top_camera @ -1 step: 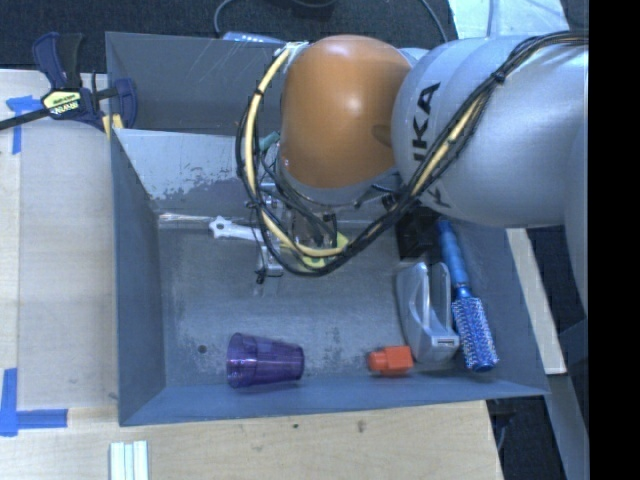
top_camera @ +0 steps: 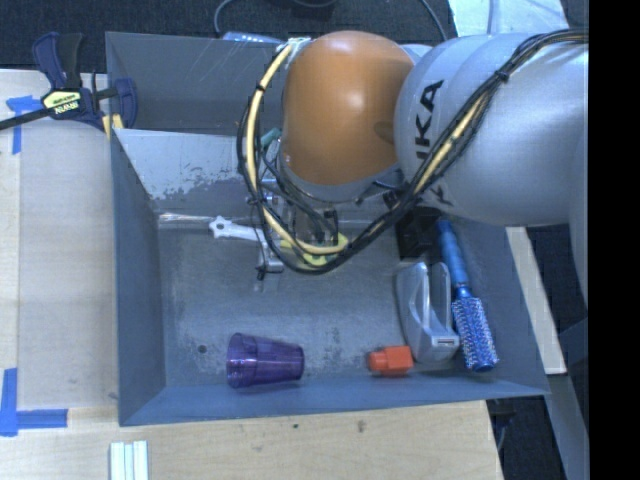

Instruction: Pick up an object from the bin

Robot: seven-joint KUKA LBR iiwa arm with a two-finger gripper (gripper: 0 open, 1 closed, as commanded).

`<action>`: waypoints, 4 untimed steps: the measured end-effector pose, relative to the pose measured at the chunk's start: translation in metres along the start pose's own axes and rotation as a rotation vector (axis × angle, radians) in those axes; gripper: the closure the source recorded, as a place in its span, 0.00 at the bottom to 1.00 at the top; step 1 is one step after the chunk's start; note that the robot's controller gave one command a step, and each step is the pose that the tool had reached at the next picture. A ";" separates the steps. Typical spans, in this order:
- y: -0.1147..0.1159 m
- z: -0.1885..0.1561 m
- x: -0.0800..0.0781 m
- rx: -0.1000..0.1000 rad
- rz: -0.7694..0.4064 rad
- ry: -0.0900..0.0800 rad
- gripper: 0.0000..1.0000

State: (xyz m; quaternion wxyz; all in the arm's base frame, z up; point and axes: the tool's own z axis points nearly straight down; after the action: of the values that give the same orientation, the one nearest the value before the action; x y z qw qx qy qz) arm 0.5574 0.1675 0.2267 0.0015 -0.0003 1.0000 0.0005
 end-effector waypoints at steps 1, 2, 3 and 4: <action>-0.032 0.034 -0.019 -0.003 -0.059 -0.006 0.00; -0.060 0.066 -0.015 0.004 0.000 0.004 0.00; -0.073 0.080 -0.038 -0.005 0.236 -0.006 0.00; -0.087 0.108 -0.045 0.001 0.198 -0.002 0.00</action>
Offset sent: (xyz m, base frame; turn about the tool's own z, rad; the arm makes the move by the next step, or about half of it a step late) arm 0.0063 -0.0484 -0.0736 0.0638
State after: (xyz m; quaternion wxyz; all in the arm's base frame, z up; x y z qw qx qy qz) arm 0.6032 0.0806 0.1191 0.0026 0.0988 0.9951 0.0002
